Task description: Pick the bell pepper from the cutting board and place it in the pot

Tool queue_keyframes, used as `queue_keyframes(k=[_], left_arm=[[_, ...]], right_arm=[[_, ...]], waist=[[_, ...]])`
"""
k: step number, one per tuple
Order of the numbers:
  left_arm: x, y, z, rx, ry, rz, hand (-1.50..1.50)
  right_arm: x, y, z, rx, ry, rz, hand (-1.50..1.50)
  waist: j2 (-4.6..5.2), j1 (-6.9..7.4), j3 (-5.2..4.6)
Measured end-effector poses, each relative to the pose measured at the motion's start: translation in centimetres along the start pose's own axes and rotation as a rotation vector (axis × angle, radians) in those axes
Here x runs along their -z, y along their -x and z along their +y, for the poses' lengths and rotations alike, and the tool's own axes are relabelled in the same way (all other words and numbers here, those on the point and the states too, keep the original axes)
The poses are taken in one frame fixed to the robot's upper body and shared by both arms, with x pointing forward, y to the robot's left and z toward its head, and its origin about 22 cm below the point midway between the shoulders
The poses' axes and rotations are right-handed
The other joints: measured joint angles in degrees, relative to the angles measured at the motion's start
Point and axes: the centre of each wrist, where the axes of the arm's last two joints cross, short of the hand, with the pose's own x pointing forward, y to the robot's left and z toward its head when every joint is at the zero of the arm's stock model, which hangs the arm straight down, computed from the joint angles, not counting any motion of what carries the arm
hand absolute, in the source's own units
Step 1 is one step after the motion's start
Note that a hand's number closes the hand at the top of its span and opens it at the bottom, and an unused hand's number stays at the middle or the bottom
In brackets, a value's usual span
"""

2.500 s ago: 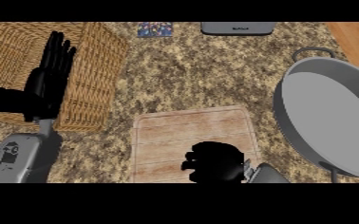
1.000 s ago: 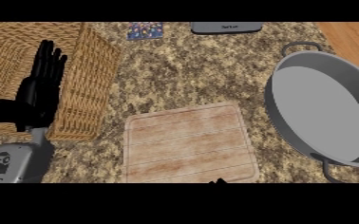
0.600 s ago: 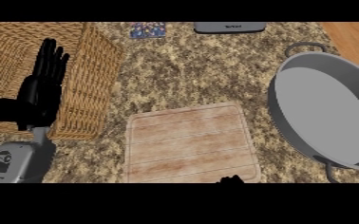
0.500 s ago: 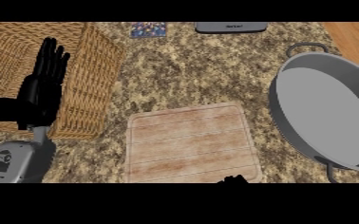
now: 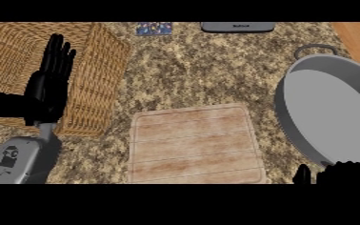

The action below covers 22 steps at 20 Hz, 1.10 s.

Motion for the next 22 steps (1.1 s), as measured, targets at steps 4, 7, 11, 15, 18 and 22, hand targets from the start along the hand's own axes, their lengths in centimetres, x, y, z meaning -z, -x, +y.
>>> queue_keyframes(k=[4, 7, 11, 15, 18, 22], left_arm=[[0.1, 0.0, 0.3, -0.001, 0.009, 0.002, 0.00], [0.1, -0.1, 0.1, -0.003, 0.020, 0.003, 0.00], [-0.1, -0.2, -0.5, 0.000, 0.026, 0.010, 0.00], [0.0, 0.3, -0.6, 0.002, 0.029, 0.001, 0.00], [0.0, 0.3, -0.2, 0.003, 0.035, -0.001, 0.00], [-0.1, 0.3, -0.3, 0.000, 0.037, 0.002, 0.00]], right_arm=[[2.2, 4.1, -1.2, 0.009, 0.002, 0.035, 1.50], [4.4, 7.8, -1.8, 0.032, -0.011, 0.043, 1.50], [7.2, 13.5, -2.1, 0.045, -0.029, 0.047, 1.50], [9.4, 18.8, -1.1, 0.052, -0.050, 0.056, 1.50], [10.4, 21.5, 0.0, 0.040, -0.108, 0.071, 1.50], [10.9, 23.5, 2.1, 0.110, -0.235, 0.140, -1.50]], waist=[[-0.04, 0.42, 0.05], [-0.10, 0.75, 0.04], [-0.20, 0.99, 0.00], [-0.20, 1.15, 0.02], [-0.21, 1.25, -0.02], [-0.19, 1.50, -0.04]])
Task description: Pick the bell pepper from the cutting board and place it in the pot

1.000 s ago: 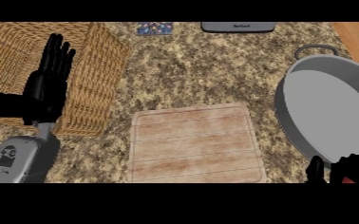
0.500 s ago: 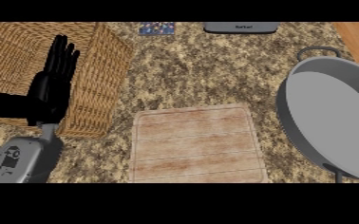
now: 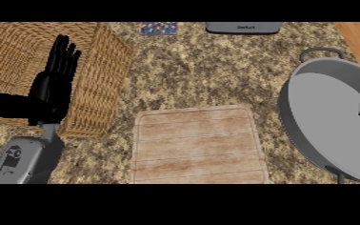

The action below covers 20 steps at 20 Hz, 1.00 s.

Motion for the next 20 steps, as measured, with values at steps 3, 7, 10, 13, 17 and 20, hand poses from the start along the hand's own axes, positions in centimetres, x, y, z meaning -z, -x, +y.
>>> queue_keyframes(k=[3, 7, 10, 13, 17, 20], left_arm=[[0.3, -0.2, -0.3, -0.003, -0.007, 0.002, 0.00], [0.6, -0.4, 0.1, -0.002, -0.010, 0.011, 0.00], [0.8, -0.2, 0.2, 0.001, -0.014, 0.011, 0.00], [1.0, 0.2, 0.5, 0.007, -0.019, 0.013, 0.00], [1.1, 0.0, 0.7, 0.005, -0.025, 0.019, 0.00], [0.8, 0.0, 0.9, 0.000, -0.024, 0.015, 0.00]], right_arm=[[1.3, 1.0, 0.4, 0.065, -0.088, 0.009, -1.50], [2.8, 1.6, 1.4, 0.122, -0.159, -0.055, -1.50], [3.0, 1.8, 2.7, 0.192, -0.138, -0.109, -1.50], [3.5, 1.5, 2.4, 0.307, -0.098, -0.146, -1.50], [3.6, 2.1, 1.0, 0.463, -0.041, -0.105, -1.50], [3.4, 2.8, 0.1, 0.576, 0.001, -0.058, -1.50]], waist=[[0.01, -0.11, -0.02], [-0.04, -0.28, -0.06], [-0.08, -0.59, -0.07], [-0.18, -1.02, -0.09], [-0.32, -1.30, -0.13], [-0.36, -1.33, -0.14]])
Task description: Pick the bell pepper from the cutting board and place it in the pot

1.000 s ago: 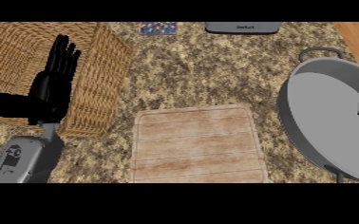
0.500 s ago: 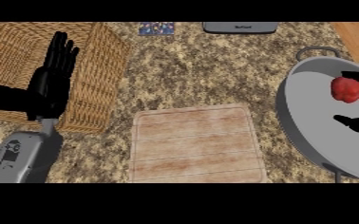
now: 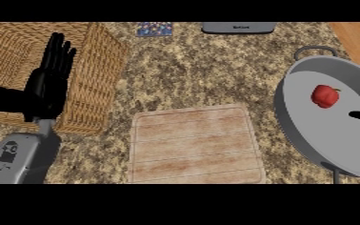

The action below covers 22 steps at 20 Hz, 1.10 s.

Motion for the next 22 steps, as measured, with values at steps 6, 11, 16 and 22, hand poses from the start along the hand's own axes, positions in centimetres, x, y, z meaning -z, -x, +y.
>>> queue_keyframes(k=[6, 11, 16, 22], left_arm=[[-0.3, 0.1, -1.1, 0.001, 0.008, -0.002, 0.00], [-0.5, 0.2, -1.0, -0.001, 0.010, -0.004, 0.00], [-0.2, -0.5, -0.5, -0.003, 0.016, 0.002, 0.00], [0.0, -0.3, -0.8, -0.005, 0.023, -0.012, 0.00]], right_arm=[[-0.9, 1.2, -4.3, 0.156, 0.111, 0.015, -1.50], [-2.6, 2.3, -8.0, 0.233, 0.185, 0.001, -1.50], [-4.7, 2.9, -11.2, 0.244, 0.258, 0.039, -1.50], [-6.9, 2.5, -14.3, 0.225, 0.317, 0.076, -1.50]], waist=[[0.19, 0.43, 0.07], [0.33, 0.72, 0.12], [0.57, 1.25, 0.24], [0.83, 1.49, 0.41]])
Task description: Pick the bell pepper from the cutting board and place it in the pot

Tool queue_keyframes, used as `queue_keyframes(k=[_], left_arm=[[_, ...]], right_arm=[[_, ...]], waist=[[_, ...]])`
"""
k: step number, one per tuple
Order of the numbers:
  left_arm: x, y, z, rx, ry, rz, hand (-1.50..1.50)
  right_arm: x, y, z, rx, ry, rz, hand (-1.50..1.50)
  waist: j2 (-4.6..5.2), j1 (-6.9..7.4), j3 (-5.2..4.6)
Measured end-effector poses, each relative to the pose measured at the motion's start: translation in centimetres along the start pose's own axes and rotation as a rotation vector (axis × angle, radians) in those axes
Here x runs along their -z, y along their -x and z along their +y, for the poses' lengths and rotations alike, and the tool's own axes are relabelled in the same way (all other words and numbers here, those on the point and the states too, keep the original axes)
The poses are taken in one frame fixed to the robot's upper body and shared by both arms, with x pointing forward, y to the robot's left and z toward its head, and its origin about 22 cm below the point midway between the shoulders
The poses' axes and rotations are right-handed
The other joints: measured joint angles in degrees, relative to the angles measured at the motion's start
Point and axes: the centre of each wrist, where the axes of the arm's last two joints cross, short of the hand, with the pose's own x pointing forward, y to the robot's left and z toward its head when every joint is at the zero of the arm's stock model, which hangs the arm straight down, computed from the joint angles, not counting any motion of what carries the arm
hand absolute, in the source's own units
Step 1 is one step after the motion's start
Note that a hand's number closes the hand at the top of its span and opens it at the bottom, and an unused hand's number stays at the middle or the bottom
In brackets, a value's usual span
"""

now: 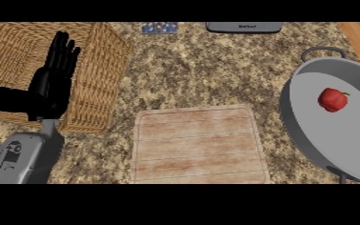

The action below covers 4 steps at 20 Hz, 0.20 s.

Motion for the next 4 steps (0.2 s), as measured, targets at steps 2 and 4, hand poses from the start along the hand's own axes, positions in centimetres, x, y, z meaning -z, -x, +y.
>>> queue_keyframes(k=[2, 4], left_arm=[[0.08, -0.08, 0.00, 0.001, -0.004, -0.003, 0.00], [0.17, -0.37, -0.13, -0.006, 0.001, 0.000, 0.00]], right_arm=[[-0.39, -0.17, -0.72, -0.008, 0.012, 0.006, -1.50], [-0.82, -0.21, -1.27, -0.017, 0.023, 0.010, -1.50]], waist=[[0.02, 0.05, 0.04], [0.01, 0.09, 0.09]])
